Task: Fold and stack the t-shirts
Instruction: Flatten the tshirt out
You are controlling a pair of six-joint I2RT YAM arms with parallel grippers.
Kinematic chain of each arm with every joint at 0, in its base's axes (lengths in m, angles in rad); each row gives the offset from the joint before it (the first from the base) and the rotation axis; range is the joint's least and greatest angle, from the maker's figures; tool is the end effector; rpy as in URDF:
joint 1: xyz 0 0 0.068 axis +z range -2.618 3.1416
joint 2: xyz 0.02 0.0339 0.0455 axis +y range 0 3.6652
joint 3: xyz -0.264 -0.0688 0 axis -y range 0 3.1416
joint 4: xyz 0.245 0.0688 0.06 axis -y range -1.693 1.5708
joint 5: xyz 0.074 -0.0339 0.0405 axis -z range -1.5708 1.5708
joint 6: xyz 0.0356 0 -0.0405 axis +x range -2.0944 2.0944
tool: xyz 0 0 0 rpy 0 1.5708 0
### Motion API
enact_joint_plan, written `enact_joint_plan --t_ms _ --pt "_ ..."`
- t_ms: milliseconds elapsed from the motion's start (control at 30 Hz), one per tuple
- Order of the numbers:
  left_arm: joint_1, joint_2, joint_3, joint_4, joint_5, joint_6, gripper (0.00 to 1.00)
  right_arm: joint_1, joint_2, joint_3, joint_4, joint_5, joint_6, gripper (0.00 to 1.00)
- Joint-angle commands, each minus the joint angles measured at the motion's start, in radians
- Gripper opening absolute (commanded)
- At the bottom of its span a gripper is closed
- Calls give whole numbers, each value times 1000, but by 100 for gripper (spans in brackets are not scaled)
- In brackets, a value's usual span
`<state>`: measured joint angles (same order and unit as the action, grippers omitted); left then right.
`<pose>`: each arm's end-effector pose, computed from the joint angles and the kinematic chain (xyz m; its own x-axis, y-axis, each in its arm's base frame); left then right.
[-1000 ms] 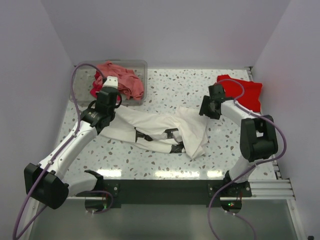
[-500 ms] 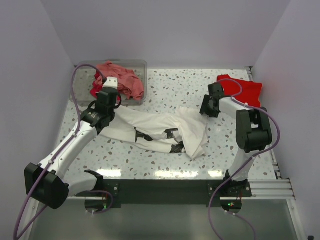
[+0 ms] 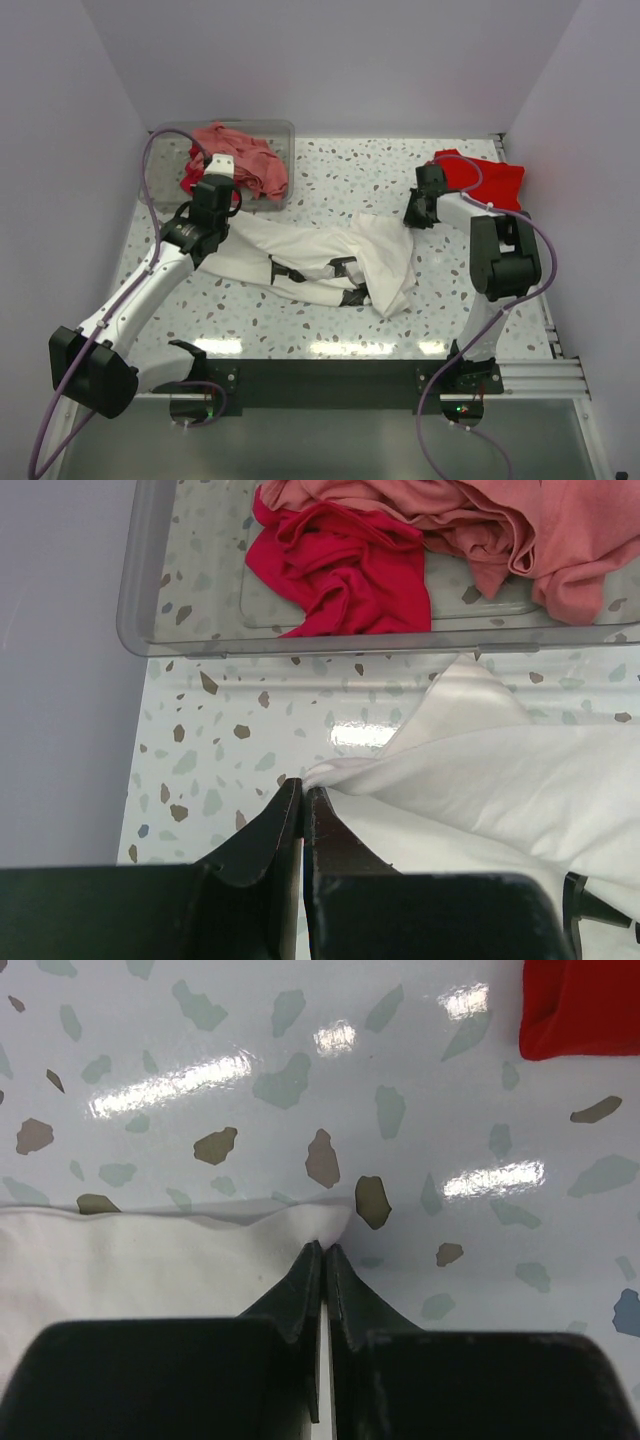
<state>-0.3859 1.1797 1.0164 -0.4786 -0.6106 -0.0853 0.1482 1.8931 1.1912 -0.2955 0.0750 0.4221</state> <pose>0.2425 -0.0765 0.3152 -0.5427 0.1451 -0.8273 -0.1639 0.9477 0.2738 0.3850 0.0548 0.1595 -0.8018 0.2934 -0.5207 0.2427 0.9560 0.1648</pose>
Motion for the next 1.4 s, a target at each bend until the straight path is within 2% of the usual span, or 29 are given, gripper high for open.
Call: enact_joint_plan --t_ms 0,133,367,667,833,1000,1200,1300,1367 --pt "16 -14 -7 58 6 -4 0 -2 -6 5 -25 -11 -12 0" --pt "19 -26 -1 64 8 -5 0 -6 -110 13 -77 6 -26 0" --pt "21 -97 80 54 26 -30 0 -38 -460 65 -204 15 -60 0" --pt "21 -244 278 45 207 -7 0 -48 -755 353 -435 77 -134 0" --pt "21 -307 467 -3 386 42 0 -48 -876 559 -517 77 -155 0" --pt "21 -334 640 -103 558 81 0 -48 -925 830 -606 77 -200 0" --pt "21 -367 792 -178 653 95 0 -45 -896 1186 -701 81 -244 0" --pt "21 -371 843 -195 669 93 0 -44 -878 1280 -711 85 -255 0" --pt "19 -373 844 -196 681 93 0 -39 -885 1277 -694 82 -253 0"
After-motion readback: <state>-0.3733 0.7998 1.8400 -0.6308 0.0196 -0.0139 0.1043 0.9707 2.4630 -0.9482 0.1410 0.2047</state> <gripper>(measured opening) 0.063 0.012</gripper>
